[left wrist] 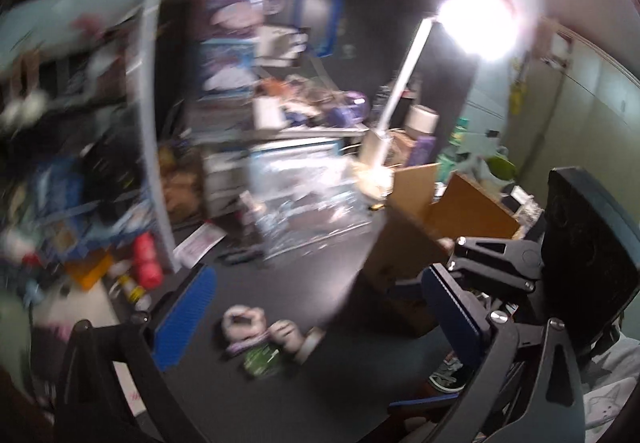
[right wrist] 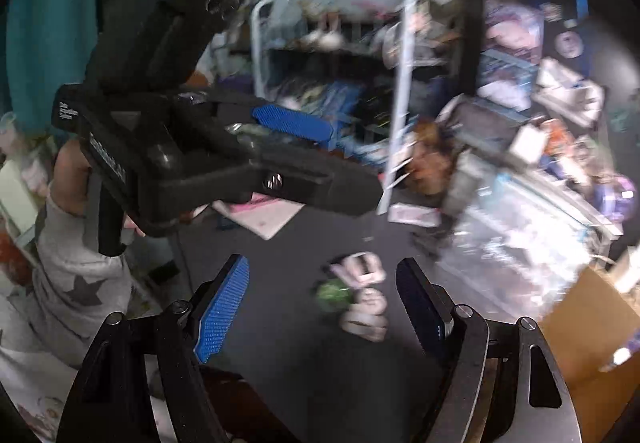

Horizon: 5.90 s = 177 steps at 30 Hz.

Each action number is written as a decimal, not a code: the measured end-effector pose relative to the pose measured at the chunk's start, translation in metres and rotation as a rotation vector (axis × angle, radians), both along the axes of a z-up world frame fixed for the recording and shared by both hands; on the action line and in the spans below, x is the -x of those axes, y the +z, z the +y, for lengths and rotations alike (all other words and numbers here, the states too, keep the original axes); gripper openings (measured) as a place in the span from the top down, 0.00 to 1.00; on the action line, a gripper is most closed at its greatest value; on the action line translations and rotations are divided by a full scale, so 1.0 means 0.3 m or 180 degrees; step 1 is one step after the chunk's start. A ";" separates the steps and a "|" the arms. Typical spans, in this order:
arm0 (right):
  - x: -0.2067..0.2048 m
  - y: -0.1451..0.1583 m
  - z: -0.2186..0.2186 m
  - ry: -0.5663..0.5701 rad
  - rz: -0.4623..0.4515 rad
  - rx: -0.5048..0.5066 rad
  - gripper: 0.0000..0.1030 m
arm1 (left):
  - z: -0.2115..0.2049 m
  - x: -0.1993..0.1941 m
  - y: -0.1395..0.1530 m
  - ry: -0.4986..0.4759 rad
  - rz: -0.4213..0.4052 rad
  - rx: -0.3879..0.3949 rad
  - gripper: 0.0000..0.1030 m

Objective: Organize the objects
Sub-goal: 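Move the right tool back to the white tape dispenser, then grasp the white tape dispenser with the right gripper and lift, then carry the tape dispenser into the box and open the right gripper, then move the right tool back to the white plush toy, then grasp the small white plush toy with the right gripper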

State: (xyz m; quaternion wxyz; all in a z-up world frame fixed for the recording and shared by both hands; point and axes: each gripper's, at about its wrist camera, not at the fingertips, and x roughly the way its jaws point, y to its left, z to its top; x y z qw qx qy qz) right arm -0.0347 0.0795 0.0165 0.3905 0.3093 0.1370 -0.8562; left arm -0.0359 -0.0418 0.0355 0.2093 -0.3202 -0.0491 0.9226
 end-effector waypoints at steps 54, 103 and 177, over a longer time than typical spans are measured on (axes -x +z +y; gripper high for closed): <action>0.152 -0.473 0.068 -0.0936 -0.0543 -0.0713 0.63 | -0.055 -0.002 -0.399 0.0114 -0.0513 -0.0333 0.01; 0.135 0.100 0.352 -0.0935 0.0236 -0.0280 0.63 | 0.530 0.344 0.018 -0.1454 -0.0723 -0.0311 0.71; 0.311 -0.484 -0.042 -0.0770 -0.0903 -0.0103 0.70 | -0.181 -0.041 -0.364 0.0334 -0.0430 -0.0532 0.10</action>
